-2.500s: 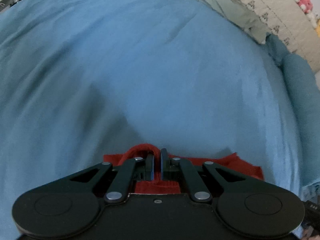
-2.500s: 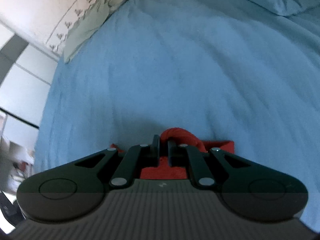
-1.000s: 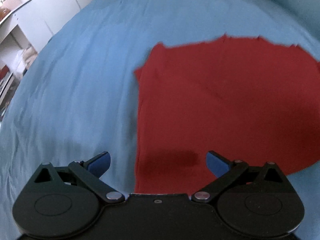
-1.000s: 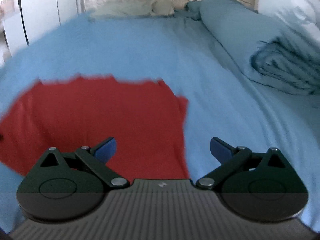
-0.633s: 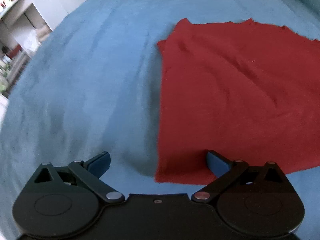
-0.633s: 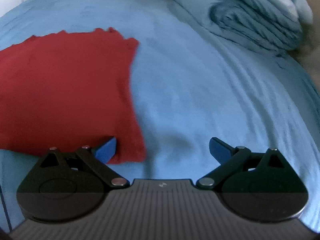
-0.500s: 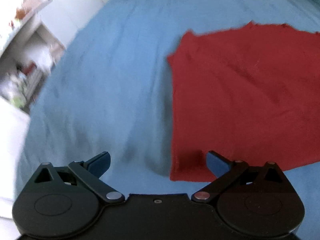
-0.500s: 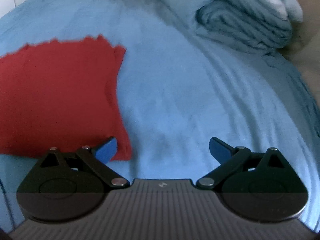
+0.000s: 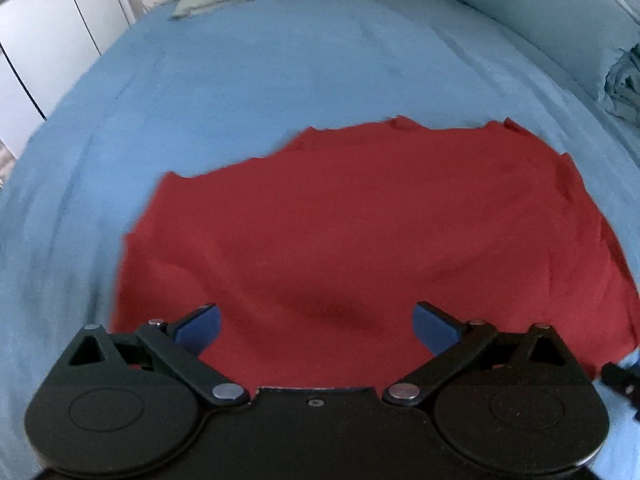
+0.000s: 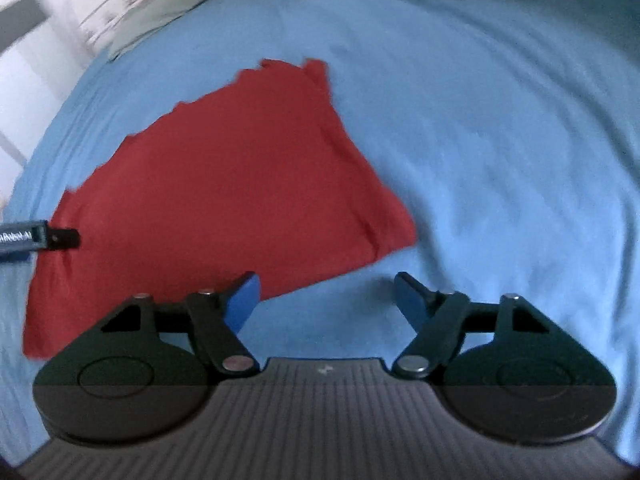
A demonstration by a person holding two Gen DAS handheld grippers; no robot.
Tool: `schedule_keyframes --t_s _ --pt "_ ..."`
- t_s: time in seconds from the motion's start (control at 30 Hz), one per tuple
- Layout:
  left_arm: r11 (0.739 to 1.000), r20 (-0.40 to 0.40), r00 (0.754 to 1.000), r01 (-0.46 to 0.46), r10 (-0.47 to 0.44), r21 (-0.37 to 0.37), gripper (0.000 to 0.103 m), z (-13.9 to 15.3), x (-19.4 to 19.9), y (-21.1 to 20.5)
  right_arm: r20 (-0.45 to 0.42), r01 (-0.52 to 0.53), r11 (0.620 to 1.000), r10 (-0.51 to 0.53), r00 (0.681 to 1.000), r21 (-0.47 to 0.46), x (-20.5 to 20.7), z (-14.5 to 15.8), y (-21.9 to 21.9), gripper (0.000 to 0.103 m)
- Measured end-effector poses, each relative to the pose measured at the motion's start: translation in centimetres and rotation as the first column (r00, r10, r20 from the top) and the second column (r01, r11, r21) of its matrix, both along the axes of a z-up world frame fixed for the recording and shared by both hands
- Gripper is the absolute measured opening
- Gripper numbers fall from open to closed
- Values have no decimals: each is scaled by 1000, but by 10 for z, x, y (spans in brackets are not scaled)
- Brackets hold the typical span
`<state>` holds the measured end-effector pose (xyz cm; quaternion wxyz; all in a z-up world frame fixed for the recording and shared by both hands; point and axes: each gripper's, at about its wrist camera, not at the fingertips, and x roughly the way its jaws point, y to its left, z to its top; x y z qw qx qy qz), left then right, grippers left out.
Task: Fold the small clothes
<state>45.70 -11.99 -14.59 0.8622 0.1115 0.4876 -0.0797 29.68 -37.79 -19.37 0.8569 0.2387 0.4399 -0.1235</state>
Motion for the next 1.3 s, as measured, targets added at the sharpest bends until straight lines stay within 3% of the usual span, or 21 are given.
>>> schedule_keyframes --t_s 0.27,0.47,0.53,0.57,0.6,0.73,0.8,0.87,1.03,1.07,1.13,1.3 --pt "990 -94 989 -124 117 -69 103 -19 12 -9 99 168 971 -187 977 170 7 -18 -30 86" --pt "981 -105 980 -177 168 -82 103 -21 27 -6 122 204 947 -240 963 249 23 -23 -49 72" --pt "977 -94 978 -193 185 -87 103 -20 32 -4 131 195 937 -241 962 290 25 -22 -52 62" --pt "974 -89 976 -205 196 -93 103 -19 33 -2 142 181 927 -239 961 329 24 -21 -53 53" --pt "972 -88 974 -216 208 -97 103 -18 34 0 149 169 918 -235 961 359 23 -20 -53 52" --pt "968 -110 969 -231 220 -102 103 -21 35 4 103 207 926 -251 963 315 13 -19 -48 51" --pt "971 -111 972 -219 208 -96 103 -21 34 3 82 252 908 -294 952 335 3 -26 -48 50" --pt "976 -104 976 -198 189 -85 103 -22 32 2 84 274 893 -323 943 358 -3 -30 -47 50" --pt "979 -98 979 -187 179 -79 103 -23 32 3 105 254 908 -303 947 333 14 -33 -49 52" --pt "979 -94 979 -186 179 -79 103 -23 32 4 110 256 906 -308 945 336 19 -34 -50 49" --pt "980 -82 980 -187 181 -68 103 -24 35 3 109 261 908 -311 944 328 24 -33 -51 32" --pt "976 -114 972 -213 207 -47 103 -38 46 7 146 222 931 -272 951 290 24 -11 -46 27"
